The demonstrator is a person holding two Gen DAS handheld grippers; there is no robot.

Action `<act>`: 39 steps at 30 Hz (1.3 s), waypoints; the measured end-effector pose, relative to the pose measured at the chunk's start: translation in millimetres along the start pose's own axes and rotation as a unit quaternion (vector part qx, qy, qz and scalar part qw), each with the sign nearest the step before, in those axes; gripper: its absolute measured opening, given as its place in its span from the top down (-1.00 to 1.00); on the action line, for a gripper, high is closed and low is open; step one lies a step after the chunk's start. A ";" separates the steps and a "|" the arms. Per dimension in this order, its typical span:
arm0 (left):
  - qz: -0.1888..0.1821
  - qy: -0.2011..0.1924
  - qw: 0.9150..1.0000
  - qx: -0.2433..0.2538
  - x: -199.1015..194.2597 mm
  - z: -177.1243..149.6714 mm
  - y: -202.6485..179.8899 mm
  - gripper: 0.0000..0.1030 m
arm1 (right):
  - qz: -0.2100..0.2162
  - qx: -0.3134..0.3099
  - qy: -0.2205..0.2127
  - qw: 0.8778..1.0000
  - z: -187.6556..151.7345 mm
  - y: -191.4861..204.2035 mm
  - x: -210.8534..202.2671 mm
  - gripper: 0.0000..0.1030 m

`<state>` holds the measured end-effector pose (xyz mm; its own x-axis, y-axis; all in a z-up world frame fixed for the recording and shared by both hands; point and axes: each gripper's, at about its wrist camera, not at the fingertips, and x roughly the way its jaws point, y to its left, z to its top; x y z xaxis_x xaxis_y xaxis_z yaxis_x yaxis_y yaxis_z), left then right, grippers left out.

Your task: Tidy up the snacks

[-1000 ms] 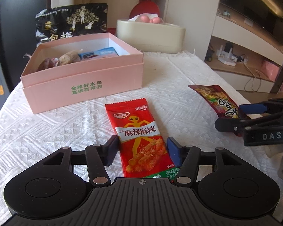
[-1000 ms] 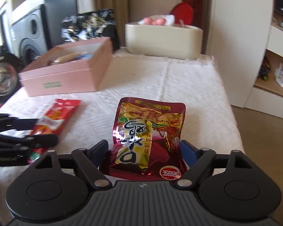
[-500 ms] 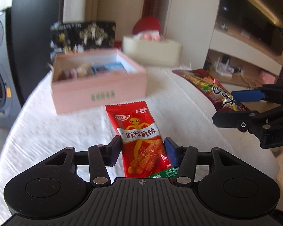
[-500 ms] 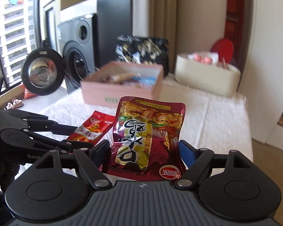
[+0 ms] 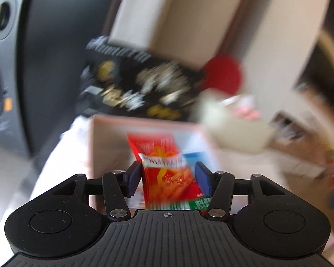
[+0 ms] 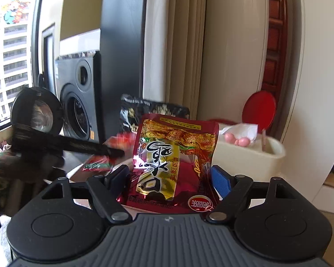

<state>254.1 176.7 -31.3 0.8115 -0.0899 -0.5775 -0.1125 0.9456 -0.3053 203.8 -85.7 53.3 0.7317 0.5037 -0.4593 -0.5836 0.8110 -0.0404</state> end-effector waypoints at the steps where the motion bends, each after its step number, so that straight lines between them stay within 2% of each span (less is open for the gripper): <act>1: 0.004 -0.001 1.000 0.001 4.0 0.3 3.3 -0.04 | 0.002 0.000 0.008 1.000 0.5 -0.3 11.1 -0.56; 4: -0.030 -0.023 0.999 -0.024 -7.0 -0.7 15.5 -0.04 | 0.000 -0.015 0.021 1.000 4.6 3.6 43.4 -0.57; 7: -0.031 -0.067 0.996 -0.042 -32.2 -4.7 25.7 -0.04 | 0.007 -0.028 0.022 0.999 11.2 14.2 72.7 -0.58; 9: -0.026 -0.086 0.995 -0.044 -46.5 -6.7 33.0 -0.04 | 0.030 -0.021 0.020 0.999 18.2 19.9 93.3 -0.61; 11: -0.023 -0.093 0.994 -0.048 -55.5 -7.4 37.9 -0.04 | 0.059 -0.006 0.017 0.998 26.7 27.0 115.9 -0.76; 13: -0.023 -0.095 0.994 -0.050 -61.7 -11.8 41.8 -0.04 | 0.079 -0.009 0.037 0.996 29.2 37.5 143.8 -0.79; 15: -0.025 -0.098 0.994 -0.048 -66.6 -15.7 43.8 -0.04 | 0.078 -0.014 0.064 0.995 28.0 46.4 166.0 -0.78; 17: -0.024 -0.101 0.994 -0.045 -70.1 -20.2 44.6 -0.04 | 0.071 -0.012 0.062 0.995 24.4 50.5 170.8 -0.78; 21: -0.013 -0.111 0.993 -0.044 -86.9 -36.1 39.0 -0.04 | 0.076 0.028 0.034 0.996 18.9 43.5 148.3 -0.78; 24: 0.000 -0.115 0.993 -0.027 -103.2 -52.5 22.7 -0.04 | 0.084 0.050 0.016 0.995 11.8 30.9 113.0 -0.78; 27: 0.021 -0.110 0.994 0.002 -117.1 -71.7 -1.0 -0.02 | 0.052 0.042 0.024 0.997 -5.5 32.3 78.7 -0.78; 29: 0.031 -0.089 0.995 0.019 -124.0 -86.4 -17.9 0.01 | 0.032 0.026 0.040 0.998 -24.1 38.3 57.4 -0.78; 32: 0.050 -0.060 0.996 0.044 -135.1 -112.0 -42.2 0.31 | 0.000 -0.004 0.055 0.998 -54.7 47.9 26.3 -0.78; 33: 0.051 -0.051 0.996 0.049 -138.6 -120.0 -49.8 0.55 | -0.013 -0.006 0.055 0.998 -63.5 49.9 14.2 -0.78; 34: 0.046 -0.041 0.997 0.049 -142.9 -127.4 -56.4 0.64 | -0.024 0.000 0.055 0.998 -71.6 49.6 4.8 -0.78; 37: 0.025 -0.030 0.998 0.043 -161.4 -145.2 -72.5 0.64 | -0.026 0.048 0.073 0.996 -89.3 45.7 -19.8 -0.78; 39: 0.054 -0.044 0.996 0.064 -174.5 -156.8 -85.9 0.64 | -0.020 0.072 0.079 0.994 -98.6 44.3 -32.8 -0.78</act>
<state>32.2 62.1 -23.1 0.8460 0.0366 -0.5319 -0.1319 0.9810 -0.1424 119.2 -95.6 -20.9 0.6824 0.4266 -0.5936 -0.4902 0.8695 0.0614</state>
